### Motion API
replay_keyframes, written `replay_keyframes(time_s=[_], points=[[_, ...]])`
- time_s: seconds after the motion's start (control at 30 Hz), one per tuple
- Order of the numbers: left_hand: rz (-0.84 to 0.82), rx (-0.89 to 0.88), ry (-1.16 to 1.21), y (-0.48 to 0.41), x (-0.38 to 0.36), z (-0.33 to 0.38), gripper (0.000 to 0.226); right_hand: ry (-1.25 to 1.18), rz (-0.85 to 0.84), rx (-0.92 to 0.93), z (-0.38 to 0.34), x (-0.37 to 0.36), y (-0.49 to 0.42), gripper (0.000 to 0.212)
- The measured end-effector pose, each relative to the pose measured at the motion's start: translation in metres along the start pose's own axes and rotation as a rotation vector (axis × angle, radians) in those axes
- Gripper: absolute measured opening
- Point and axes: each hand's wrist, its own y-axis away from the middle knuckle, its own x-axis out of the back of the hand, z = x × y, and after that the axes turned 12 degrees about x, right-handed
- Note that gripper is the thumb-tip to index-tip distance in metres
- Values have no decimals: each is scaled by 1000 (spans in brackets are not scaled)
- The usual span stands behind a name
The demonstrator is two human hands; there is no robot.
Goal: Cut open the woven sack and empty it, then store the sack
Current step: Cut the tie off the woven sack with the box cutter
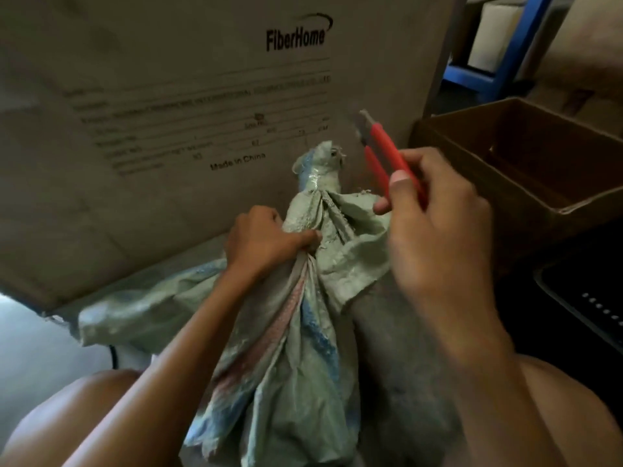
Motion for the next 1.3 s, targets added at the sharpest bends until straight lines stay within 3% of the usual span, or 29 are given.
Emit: replay_keyframes(time_s=[0.1, 0.23, 0.3, 0.4, 0.5, 0.57, 0.87, 1.13, 1.3], points=[[-151, 145, 301, 8, 14, -3, 55, -290, 47, 5, -11, 1, 10, 21], [-392, 299, 642, 22, 22, -1, 36, -567, -91, -217, -9, -33, 23, 31], [-451, 343, 748, 24, 23, -5, 27, -524, -122, -217, -4, -48, 30, 35], [-526, 422, 861, 19, 24, -13, 47, -400, -112, -139, 4, -59, 34, 28], [-613, 458, 939, 9, 25, -16, 83, -338, -88, -139, 13, -65, 35, 25], [-655, 508, 1004, 5, 23, -17, 90, -337, -80, -158, 15, -67, 35, 25], [-701, 718, 1205, -9, 15, -9, 33, -101, -262, -76, 24, -56, 37, 23], [-661, 748, 1225, -20, 9, -5, 30, 35, -377, -30, 45, -44, 46, 37], [-607, 653, 1177, -21, 8, -1, 43, 148, -427, 37, 51, -42, 50, 42]])
